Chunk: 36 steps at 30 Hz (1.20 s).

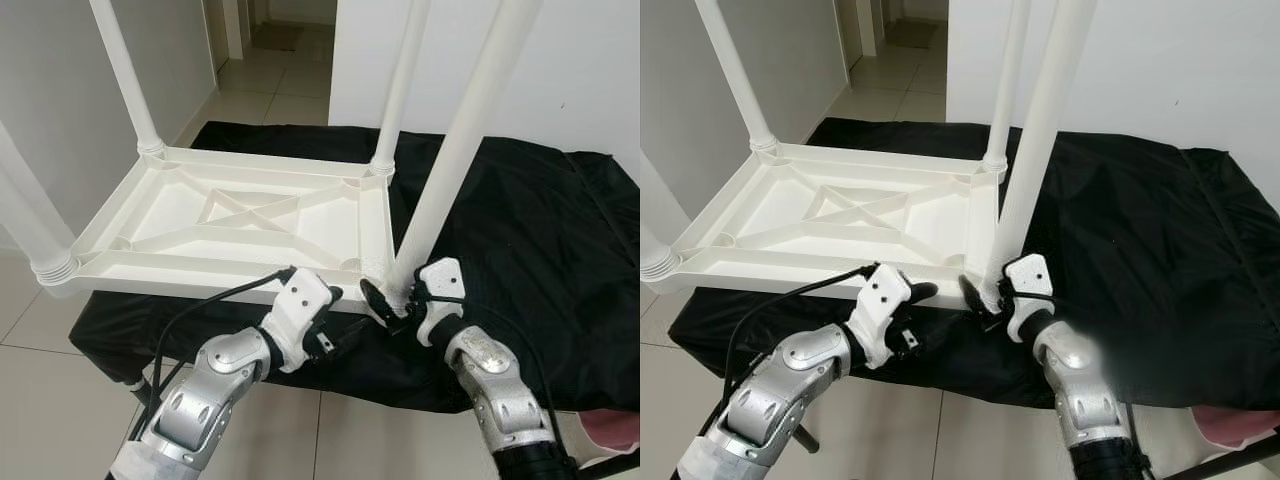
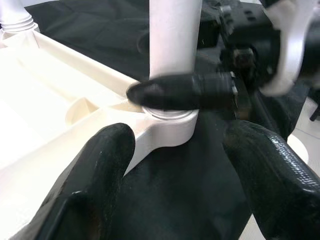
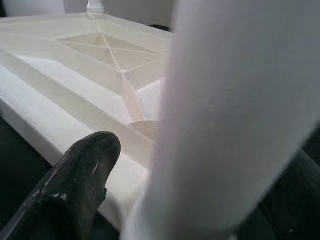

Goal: Building children table

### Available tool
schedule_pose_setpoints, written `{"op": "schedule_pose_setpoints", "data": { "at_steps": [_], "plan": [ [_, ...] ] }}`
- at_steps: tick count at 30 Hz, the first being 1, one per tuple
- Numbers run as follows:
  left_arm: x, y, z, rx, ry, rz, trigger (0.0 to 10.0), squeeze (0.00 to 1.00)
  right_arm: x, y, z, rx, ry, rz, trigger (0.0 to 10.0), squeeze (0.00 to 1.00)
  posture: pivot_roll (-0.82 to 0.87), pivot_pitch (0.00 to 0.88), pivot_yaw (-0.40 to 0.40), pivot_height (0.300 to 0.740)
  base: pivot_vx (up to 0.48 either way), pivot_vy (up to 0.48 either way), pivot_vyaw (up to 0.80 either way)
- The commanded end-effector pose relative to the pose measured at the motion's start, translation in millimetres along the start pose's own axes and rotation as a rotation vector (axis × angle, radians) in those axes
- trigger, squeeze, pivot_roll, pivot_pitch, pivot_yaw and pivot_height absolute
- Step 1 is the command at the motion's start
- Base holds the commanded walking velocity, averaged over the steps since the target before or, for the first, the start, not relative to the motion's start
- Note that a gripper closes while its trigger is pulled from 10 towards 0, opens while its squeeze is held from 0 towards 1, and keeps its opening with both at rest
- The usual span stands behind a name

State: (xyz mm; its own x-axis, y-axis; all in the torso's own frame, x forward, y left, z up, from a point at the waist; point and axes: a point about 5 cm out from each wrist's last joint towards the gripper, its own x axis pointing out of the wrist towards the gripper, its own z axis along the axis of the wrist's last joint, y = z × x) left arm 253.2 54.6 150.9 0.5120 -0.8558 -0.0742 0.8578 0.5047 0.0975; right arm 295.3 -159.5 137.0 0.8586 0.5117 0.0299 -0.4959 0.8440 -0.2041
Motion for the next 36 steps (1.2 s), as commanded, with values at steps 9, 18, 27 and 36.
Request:
{"op": "schedule_pose_setpoints", "data": {
  "at_steps": [9,18,27,36],
  "plan": [
    [0.4,-0.2,1.5,-0.004,-0.002,-0.020,10.0,0.00,3.3,-7.5,-7.3,-0.020,0.015,0.063,0.0,0.00,-0.02,0.015,0.002,0.740,0.000,0.000,0.00],
    [-0.2,-1.1,0.3,-0.014,-0.002,-0.011,10.0,0.00,-1.8,-10.1,-11.7,0.031,0.015,0.046,0.7,0.00,-0.03,0.024,-0.001,0.740,0.000,0.000,0.00],
    [0.9,-0.9,0.7,-0.014,-0.004,-0.014,10.0,0.00,1.5,-6.6,-10.9,0.103,0.046,-0.095,10.0,0.00,-0.03,0.025,0.004,0.740,0.000,0.000,0.00],
    [1.4,-1.8,0.6,-0.014,-0.003,-0.021,10.0,0.00,3.6,7.9,-5.5,0.159,0.049,-0.399,10.0,0.00,-0.03,0.022,0.006,0.740,0.000,0.000,0.00]
  ]
}}
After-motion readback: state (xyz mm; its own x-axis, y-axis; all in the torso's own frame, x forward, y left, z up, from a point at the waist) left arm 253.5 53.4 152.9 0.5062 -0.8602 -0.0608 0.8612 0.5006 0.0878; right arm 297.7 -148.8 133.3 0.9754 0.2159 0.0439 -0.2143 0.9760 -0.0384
